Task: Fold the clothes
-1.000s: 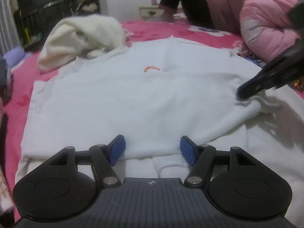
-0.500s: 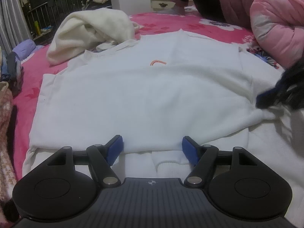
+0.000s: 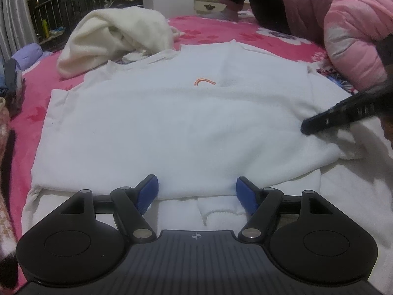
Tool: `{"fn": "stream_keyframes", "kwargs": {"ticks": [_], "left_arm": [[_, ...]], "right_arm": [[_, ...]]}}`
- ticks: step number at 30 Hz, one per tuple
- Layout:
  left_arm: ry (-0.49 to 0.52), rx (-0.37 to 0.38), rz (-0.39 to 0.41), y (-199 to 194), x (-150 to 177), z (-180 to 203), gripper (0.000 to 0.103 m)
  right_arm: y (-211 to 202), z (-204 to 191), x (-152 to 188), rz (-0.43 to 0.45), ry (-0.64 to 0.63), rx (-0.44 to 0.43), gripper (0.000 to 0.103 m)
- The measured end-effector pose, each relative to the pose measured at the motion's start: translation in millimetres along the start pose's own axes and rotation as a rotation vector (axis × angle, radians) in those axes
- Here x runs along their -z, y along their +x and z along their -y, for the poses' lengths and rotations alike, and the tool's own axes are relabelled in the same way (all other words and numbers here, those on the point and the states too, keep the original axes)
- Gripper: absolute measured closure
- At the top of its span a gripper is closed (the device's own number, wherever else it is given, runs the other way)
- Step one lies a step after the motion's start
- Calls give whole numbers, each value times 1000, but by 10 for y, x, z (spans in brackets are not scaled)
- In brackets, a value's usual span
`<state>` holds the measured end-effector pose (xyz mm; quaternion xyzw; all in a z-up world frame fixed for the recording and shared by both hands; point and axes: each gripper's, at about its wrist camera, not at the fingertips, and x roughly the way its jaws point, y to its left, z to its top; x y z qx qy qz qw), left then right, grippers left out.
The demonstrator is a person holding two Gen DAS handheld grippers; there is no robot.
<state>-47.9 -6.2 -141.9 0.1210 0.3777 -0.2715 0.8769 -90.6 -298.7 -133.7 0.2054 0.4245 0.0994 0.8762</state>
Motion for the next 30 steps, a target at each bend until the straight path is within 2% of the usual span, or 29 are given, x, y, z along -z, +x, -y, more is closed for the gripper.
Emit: {"fn": "stream_keyframes", "kwargs": {"ticks": [3, 6, 10, 12, 16, 18, 19, 22, 24, 26, 30], "left_arm": [[-38, 18, 6, -62, -20, -97, 32], [-105, 65, 21, -207, -24, -242, 32], [-192, 223, 5, -516, 48, -365, 32], [-236, 331, -64, -660, 163, -402, 32], [-333, 419, -276, -844, 537, -443, 32], [-355, 380, -357, -979, 743, -460, 32], [-368, 361, -375, -1052, 832, -478, 32], [-393, 313, -379, -1101, 890, -532, 32], [-407, 282, -372, -1106, 896, -568, 33], [-378, 247, -318, -1050, 750, -593, 33], [-323, 131, -99, -767, 114, -787, 33]], "right_arm": [[-153, 25, -90, 32, 4, 36, 99], [-300, -31, -106, 36, -17, 30, 90], [-438, -184, -12, -1, -53, -41, 86], [-486, -242, 64, -37, -69, -83, 84], [-609, -203, 275, -108, -50, -87, 84], [-685, -125, 383, -124, -25, -69, 82], [-722, -87, 437, -129, -12, -58, 77], [-757, -15, 511, -145, 23, -30, 77], [-739, -36, 410, -133, 17, -38, 77], [-688, -129, 171, -97, -35, -47, 77], [-487, -320, -371, -26, -165, -66, 71]]}}
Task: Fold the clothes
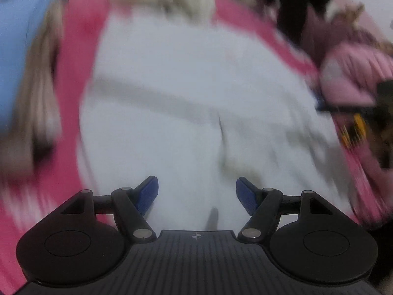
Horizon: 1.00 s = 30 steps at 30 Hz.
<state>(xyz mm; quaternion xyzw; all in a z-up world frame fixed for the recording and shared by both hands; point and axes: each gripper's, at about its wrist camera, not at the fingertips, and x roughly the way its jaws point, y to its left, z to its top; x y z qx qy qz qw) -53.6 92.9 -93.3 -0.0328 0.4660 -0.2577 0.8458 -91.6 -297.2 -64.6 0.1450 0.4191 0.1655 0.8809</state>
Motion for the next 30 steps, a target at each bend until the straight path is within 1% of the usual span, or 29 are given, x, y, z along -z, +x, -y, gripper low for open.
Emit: {"fn": "stream_keyframes", "kwargs": {"ticks": [1, 3, 4, 6, 8, 9, 11, 13, 15, 16, 18, 22, 24, 26, 30], "left_arm": [[9, -28, 57, 95, -188, -22, 32], [27, -85, 170, 284, -564, -67, 32], [35, -114, 212, 384, -731, -90, 32], [56, -172, 258, 593, -999, -145, 32], [127, -232, 286, 837, -1228, -173, 32], [167, -256, 287, 951, -1314, -172, 32], [236, -284, 265, 1183, -1490, -219, 32], [268, -300, 235, 1427, -1660, -261, 32], [269, -301, 216, 1579, -1805, -344, 32], [278, -297, 210, 1620, -1851, -371, 32], [294, -294, 189, 1729, -1957, -439, 32], [288, -291, 150, 1923, -2146, -551, 32], [299, -284, 126, 1990, -2192, -579, 31], [294, -279, 114, 2038, -2212, -609, 31], [256, -252, 122, 2079, -2233, -668, 31]], "right_arm": [[92, 9, -141, 7, -32, 12, 69], [283, 42, -418, 20, -91, 38, 68], [391, 96, -548, 25, -104, 57, 68], [595, 223, -789, 37, -120, 91, 68], [775, 359, -970, 52, -145, 146, 65], [871, 436, -1057, 53, -154, 168, 65], [1063, 590, -1227, 50, -169, 206, 62], [1245, 723, -1372, 35, -166, 215, 60], [1409, 796, -1514, 29, -178, 207, 60], [1480, 803, -1581, 24, -194, 192, 55], [1631, 802, -1714, 20, -237, 173, 49], [1926, 779, -1938, -37, -316, 147, 47], [2071, 754, -2011, -75, -349, 151, 46], [2208, 755, -2064, -106, -356, 153, 46], [2433, 779, -2133, -147, -349, 153, 45]]}}
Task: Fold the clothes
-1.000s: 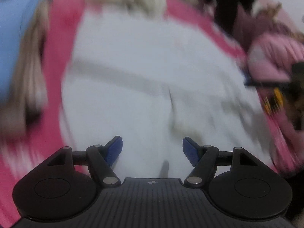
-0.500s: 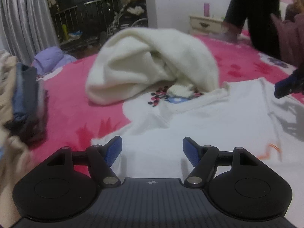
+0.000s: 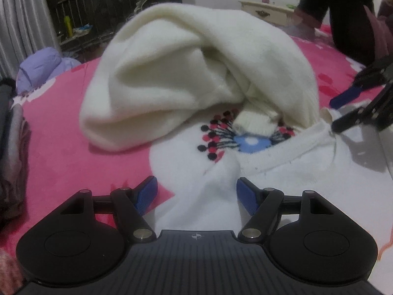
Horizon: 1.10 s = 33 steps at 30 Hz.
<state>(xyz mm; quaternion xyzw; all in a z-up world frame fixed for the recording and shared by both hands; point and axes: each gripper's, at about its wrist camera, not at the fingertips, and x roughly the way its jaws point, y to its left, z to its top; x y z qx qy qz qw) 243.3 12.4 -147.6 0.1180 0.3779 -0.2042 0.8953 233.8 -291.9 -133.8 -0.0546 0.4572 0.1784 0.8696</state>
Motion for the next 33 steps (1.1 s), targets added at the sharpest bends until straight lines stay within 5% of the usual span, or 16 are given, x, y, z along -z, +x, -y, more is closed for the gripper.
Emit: {"fn": "stream_keyframes", "kwargs": {"ticks": [7, 11, 16, 19, 25, 33], "left_arm": [[-19, 62, 19, 5, -9, -28, 45], [-14, 105, 22, 12, -27, -8, 44], [-25, 88, 4, 112, -44, 30, 47], [-51, 86, 17, 83, -38, 45, 68], [-8, 19, 22, 35, -30, 189, 88], [-6, -32, 82, -219, -43, 250, 95]], "right_arm": [[57, 126, -14, -10, 65, -55, 45], [35, 215, -14, -14, 123, -92, 45], [113, 152, -26, -35, 134, -23, 47], [80, 110, -18, -33, 132, -9, 61], [-42, 9, 43, -38, 72, 28, 92], [-393, -124, 121, 47, 83, 77, 94]]}}
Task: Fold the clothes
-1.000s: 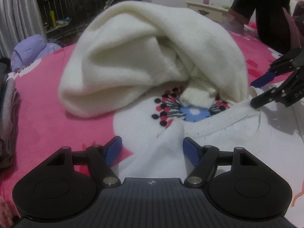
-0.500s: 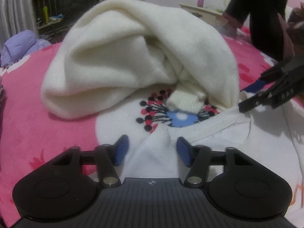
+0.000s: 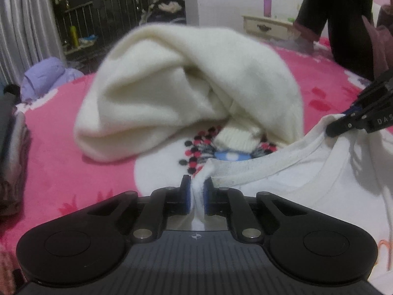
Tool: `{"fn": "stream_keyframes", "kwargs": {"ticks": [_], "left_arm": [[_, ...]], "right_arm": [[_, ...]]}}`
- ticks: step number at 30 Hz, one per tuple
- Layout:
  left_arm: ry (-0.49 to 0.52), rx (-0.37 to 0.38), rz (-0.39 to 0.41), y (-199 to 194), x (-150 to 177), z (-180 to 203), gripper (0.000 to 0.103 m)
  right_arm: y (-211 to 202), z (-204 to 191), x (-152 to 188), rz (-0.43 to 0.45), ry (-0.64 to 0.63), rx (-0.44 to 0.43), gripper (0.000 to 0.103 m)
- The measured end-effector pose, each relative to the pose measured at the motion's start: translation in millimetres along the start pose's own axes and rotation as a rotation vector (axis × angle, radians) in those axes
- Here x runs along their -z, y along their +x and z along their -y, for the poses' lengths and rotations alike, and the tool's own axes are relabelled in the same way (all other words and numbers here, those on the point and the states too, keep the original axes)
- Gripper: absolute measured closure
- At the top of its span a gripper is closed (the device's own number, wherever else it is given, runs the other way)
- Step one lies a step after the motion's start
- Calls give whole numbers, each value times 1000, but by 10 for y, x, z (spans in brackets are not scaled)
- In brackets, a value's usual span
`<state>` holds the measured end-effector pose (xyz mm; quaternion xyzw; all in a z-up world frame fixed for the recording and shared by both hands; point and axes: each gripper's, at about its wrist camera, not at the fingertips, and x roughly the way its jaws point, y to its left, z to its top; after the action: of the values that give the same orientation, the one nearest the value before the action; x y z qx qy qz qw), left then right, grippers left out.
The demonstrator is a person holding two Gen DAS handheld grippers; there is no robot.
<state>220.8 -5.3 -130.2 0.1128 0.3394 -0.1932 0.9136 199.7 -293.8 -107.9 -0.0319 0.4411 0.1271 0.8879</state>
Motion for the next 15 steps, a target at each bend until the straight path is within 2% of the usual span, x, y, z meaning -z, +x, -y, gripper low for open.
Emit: {"fn": "stream_keyframes", "kwargs": {"ticks": [7, 15], "left_arm": [[18, 0, 83, -459, -39, 62, 95], [5, 72, 156, -1174, 125, 140, 95]], "right_arm": [[-434, -145, 72, 71, -17, 10, 94], [-1105, -401, 350, 160, -32, -13, 95]]}}
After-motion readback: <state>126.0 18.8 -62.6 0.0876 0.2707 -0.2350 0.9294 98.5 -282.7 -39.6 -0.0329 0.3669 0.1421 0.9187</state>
